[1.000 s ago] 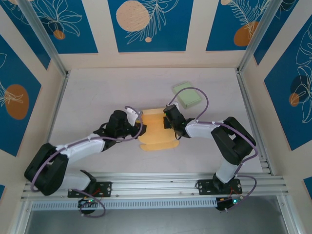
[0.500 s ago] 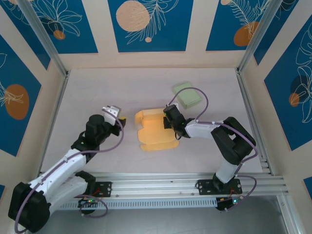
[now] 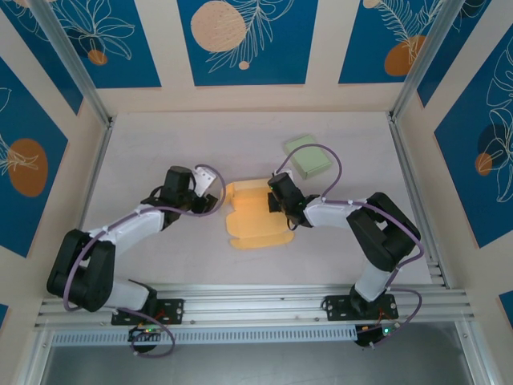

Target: Fold the paper box

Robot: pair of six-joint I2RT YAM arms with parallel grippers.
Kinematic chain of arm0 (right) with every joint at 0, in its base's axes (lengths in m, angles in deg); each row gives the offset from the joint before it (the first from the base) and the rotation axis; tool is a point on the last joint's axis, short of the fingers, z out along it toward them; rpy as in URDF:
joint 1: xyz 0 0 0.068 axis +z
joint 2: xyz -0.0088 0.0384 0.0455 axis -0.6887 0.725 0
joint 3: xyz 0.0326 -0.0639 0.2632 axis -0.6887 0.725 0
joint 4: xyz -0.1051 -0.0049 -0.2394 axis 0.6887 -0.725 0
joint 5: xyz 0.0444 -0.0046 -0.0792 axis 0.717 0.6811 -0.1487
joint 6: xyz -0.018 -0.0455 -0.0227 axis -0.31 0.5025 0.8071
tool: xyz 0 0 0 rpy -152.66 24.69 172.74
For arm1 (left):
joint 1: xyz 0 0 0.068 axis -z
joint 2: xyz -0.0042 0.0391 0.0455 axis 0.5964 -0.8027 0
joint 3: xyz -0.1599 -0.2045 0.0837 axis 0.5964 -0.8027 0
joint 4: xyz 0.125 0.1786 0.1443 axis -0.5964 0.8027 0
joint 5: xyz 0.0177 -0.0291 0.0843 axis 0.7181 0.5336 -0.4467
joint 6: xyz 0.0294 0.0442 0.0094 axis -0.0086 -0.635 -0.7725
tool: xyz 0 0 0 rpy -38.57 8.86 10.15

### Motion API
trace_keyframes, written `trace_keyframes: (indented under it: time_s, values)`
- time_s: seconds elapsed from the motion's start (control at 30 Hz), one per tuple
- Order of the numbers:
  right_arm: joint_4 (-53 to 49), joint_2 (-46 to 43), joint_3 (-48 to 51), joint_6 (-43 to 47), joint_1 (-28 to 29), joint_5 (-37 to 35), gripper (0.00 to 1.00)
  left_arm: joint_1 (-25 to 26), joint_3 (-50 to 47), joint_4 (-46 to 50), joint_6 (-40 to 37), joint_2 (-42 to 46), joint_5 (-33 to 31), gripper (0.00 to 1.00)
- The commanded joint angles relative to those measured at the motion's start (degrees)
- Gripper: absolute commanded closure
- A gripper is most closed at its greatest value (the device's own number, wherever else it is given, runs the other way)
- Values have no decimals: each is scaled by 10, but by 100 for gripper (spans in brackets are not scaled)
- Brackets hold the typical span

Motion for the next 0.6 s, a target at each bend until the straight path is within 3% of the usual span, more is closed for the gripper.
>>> trace_keyframes:
  time_s: [0.0, 0.33, 0.57]
  values:
    - [-7, 5, 5, 6, 4, 11, 100, 8, -9, -35, -77, -1, 66, 41]
    - [-6, 10, 2, 10, 4, 8, 100, 16, 12, -55, -141, -18, 136, 41]
    - [-6, 10, 1, 10, 4, 11, 100, 37, 35, -62, -146, -58, 127, 40]
